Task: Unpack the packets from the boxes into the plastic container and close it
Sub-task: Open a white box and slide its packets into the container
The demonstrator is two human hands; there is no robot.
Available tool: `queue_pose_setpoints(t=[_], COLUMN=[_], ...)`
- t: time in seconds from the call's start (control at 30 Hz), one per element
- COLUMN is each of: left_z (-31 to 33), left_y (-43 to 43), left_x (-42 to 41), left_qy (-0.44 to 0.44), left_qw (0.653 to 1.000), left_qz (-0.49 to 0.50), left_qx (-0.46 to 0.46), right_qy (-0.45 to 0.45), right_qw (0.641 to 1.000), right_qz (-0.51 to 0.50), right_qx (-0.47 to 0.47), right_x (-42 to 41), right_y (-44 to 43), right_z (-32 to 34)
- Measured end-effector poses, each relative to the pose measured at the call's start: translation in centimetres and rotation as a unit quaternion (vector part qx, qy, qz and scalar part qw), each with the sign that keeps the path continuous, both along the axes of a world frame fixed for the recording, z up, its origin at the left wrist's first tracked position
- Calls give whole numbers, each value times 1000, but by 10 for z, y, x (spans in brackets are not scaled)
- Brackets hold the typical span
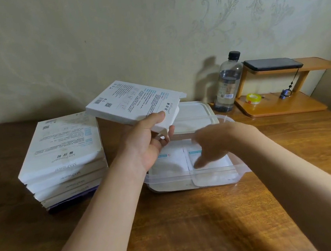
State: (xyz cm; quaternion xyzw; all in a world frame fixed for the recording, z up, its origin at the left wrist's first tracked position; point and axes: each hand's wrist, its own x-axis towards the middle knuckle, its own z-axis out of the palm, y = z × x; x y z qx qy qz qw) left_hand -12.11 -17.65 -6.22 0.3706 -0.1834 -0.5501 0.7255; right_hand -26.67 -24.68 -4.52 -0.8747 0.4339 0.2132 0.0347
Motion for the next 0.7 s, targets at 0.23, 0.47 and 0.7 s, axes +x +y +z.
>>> queue_pose_setpoints(t=[0.23,0.47,0.7], left_z=[1,-1,2], left_y=[1,-2,2], left_x=[1,4,4], left_qy=[4,19,1], left_qw=[999,998,997], left_qz=[-26,-50,-51], left_qx=[-20,-38,-59], right_qy=[-643,-704,-574], right_qw=[721,588,785], right_qz=[-209,-201,-63], right_qx=[149,344,223], right_x=[10,16,8], right_y=[-1,-4,2], right_z=[18,15,15])
